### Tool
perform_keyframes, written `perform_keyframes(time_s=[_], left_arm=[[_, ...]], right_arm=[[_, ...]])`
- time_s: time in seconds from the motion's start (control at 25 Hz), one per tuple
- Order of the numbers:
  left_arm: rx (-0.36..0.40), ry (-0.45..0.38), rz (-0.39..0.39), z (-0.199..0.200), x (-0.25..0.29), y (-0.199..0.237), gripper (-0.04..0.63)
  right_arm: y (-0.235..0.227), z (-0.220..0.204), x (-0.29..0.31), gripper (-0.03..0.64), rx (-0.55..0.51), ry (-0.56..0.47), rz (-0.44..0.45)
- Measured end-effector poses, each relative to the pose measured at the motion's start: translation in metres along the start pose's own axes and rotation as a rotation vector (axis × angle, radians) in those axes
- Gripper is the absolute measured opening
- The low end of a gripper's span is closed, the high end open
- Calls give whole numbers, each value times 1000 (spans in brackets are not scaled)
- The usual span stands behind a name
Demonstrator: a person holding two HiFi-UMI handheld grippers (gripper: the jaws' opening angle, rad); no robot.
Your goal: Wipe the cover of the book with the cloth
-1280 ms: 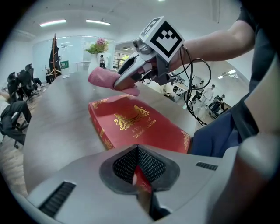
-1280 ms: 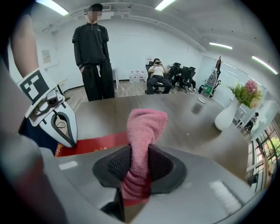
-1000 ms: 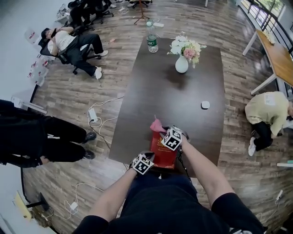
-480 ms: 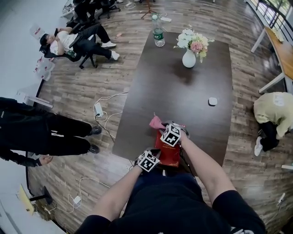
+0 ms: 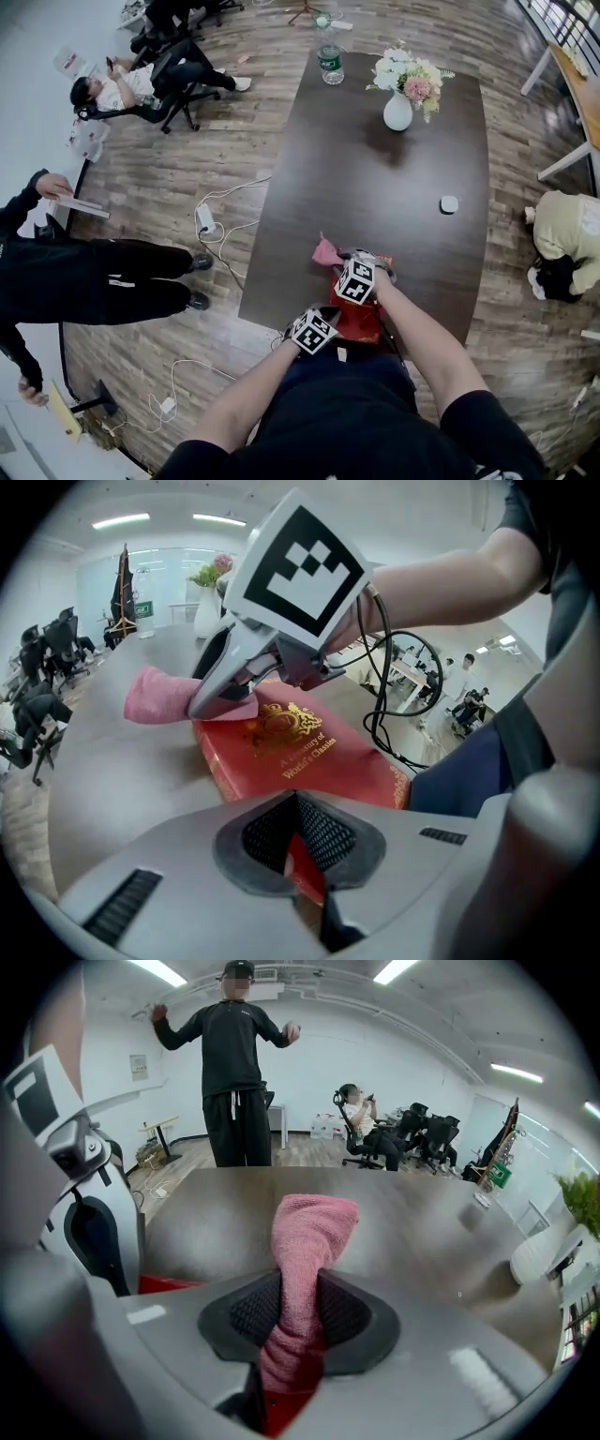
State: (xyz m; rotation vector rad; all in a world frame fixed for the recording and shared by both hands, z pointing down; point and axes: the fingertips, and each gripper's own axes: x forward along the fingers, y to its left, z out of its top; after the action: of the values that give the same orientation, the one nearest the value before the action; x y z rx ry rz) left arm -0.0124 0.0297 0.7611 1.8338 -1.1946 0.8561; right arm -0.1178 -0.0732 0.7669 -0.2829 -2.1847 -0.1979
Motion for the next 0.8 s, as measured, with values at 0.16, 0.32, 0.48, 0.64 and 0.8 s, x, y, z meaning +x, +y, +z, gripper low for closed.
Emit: perform_keyframes(time_s=[0.16,0.32,0.48,0.64,0.8], left_arm=[[-2,28,-47,-7,5,-4,-5],[-22,7,-47,-7,12,-4,-5],[-94,-20,-32,-6,10,-2,-5],[-99,-26,-10,-5,12,-1,-5],[-99,-20,20,-7,13,-2,-5]], right_arm=[[-2,2,0,110,-5,-7,-1],[-3,-2,0,110,-2,-27,5],[-2,-7,-1,110,1,-23,6],[-5,-13,-5,110,3,-18,-2],[-6,-19,-8,110,7,-13,-7]])
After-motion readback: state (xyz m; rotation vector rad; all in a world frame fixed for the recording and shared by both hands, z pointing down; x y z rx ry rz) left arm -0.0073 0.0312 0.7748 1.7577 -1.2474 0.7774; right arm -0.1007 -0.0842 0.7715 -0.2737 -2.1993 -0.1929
